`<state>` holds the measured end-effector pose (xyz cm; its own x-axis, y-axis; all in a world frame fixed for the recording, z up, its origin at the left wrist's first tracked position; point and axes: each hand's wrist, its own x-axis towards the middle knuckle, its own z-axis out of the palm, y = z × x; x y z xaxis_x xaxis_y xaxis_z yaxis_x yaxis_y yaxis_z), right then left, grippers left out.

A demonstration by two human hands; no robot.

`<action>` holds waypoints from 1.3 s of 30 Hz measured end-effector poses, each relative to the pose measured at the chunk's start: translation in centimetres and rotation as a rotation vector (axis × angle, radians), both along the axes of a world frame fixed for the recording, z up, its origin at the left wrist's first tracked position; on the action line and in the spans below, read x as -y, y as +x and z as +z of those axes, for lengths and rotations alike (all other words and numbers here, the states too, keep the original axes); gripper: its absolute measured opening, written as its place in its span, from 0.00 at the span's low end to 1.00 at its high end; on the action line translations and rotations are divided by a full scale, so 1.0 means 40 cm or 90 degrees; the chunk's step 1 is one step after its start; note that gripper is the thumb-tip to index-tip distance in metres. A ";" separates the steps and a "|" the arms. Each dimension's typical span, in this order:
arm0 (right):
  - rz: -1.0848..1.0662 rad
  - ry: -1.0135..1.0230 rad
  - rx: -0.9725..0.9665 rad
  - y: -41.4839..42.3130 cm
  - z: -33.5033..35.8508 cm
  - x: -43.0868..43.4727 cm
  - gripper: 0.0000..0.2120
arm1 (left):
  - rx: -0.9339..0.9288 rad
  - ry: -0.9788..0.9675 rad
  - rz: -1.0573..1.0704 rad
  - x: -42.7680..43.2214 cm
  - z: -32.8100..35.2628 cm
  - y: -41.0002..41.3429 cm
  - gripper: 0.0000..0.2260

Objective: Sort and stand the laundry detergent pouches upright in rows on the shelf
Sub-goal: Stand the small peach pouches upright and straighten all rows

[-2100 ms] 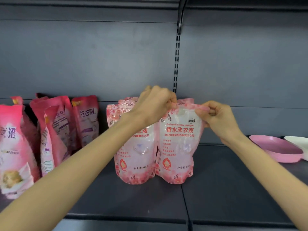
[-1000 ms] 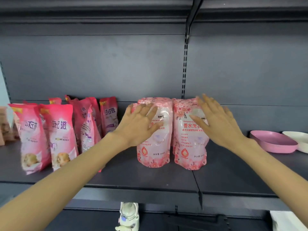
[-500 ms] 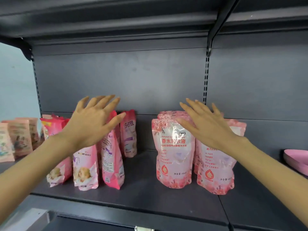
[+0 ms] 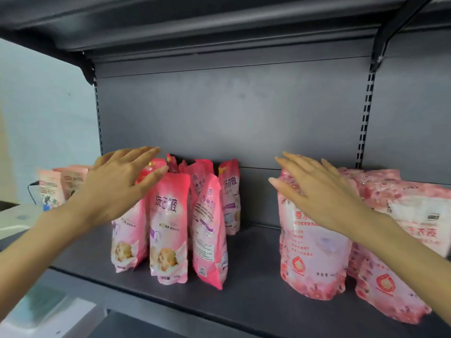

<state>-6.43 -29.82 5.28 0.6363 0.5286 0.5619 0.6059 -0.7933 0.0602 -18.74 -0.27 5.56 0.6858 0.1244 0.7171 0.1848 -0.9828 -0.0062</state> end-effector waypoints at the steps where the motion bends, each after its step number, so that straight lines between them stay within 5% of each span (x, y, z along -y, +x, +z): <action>1: 0.003 0.005 0.004 -0.002 -0.004 -0.025 0.32 | 0.001 -0.003 -0.011 -0.021 0.004 -0.001 0.39; 7: -0.010 0.050 -0.010 -0.008 -0.008 -0.158 0.40 | -0.055 -0.030 -0.082 -0.172 0.031 0.001 0.40; 23: -0.008 0.064 -0.053 0.079 0.035 -0.316 0.25 | -0.118 -0.045 -0.274 -0.298 0.116 0.202 0.39; 30: -0.018 -0.035 -0.086 0.195 0.105 -0.352 0.29 | -0.179 0.060 -0.265 -0.260 0.157 0.349 0.44; 34: -0.021 -0.132 -0.108 0.263 0.154 -0.363 0.31 | -0.220 0.119 -0.229 -0.262 0.154 0.418 0.38; 39: -0.007 -0.221 -0.129 0.333 0.210 -0.369 0.31 | -0.272 0.123 -0.247 -0.285 0.150 0.475 0.57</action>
